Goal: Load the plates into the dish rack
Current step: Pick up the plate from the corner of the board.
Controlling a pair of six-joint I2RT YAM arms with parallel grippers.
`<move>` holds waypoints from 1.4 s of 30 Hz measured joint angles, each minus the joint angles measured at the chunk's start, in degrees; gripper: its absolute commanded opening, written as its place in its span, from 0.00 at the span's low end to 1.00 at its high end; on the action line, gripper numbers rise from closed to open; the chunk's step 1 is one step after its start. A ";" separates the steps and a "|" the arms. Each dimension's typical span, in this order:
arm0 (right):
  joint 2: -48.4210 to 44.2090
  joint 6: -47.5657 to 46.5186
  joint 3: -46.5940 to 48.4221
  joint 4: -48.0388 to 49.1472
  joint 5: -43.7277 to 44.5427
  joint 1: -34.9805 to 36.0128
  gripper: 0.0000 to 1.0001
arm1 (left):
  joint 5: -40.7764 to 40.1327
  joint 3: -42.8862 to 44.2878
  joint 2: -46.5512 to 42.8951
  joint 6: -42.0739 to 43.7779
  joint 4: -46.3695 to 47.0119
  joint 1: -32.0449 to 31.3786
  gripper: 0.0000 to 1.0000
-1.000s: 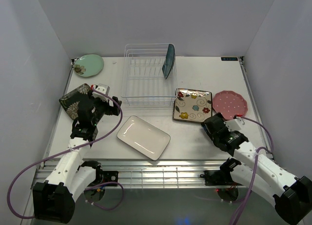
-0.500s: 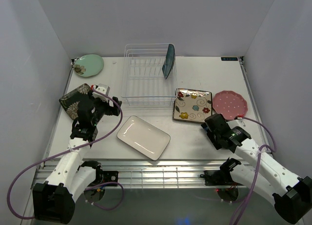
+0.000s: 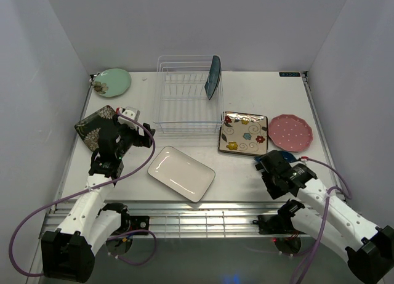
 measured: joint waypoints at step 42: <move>-11.23 19.63 -13.97 -1.07 15.54 0.00 0.52 | 1.38 0.00 0.02 0.02 -0.28 0.00 0.98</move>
